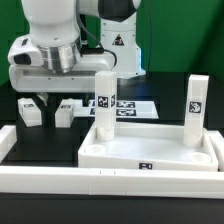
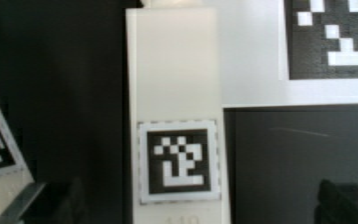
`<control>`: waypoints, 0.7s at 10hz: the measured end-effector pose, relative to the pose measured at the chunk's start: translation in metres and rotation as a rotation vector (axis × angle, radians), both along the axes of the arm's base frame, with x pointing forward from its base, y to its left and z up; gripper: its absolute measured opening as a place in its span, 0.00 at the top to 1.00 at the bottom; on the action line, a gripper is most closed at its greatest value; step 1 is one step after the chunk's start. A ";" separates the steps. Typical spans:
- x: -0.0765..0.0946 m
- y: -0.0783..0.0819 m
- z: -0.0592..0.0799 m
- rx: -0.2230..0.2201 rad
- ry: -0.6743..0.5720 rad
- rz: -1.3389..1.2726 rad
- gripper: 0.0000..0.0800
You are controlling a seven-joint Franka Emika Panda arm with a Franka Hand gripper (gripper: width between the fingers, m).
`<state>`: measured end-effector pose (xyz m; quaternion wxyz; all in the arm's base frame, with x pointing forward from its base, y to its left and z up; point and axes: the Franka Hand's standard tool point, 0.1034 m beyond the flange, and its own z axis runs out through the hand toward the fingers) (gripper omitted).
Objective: Assemble desk
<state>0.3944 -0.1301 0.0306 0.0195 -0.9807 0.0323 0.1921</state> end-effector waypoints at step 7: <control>0.004 -0.012 -0.011 0.008 0.018 0.044 0.19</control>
Offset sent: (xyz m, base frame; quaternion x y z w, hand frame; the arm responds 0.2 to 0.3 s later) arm 0.0047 -0.0178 0.0003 -0.0088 -0.0202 -0.0305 0.9993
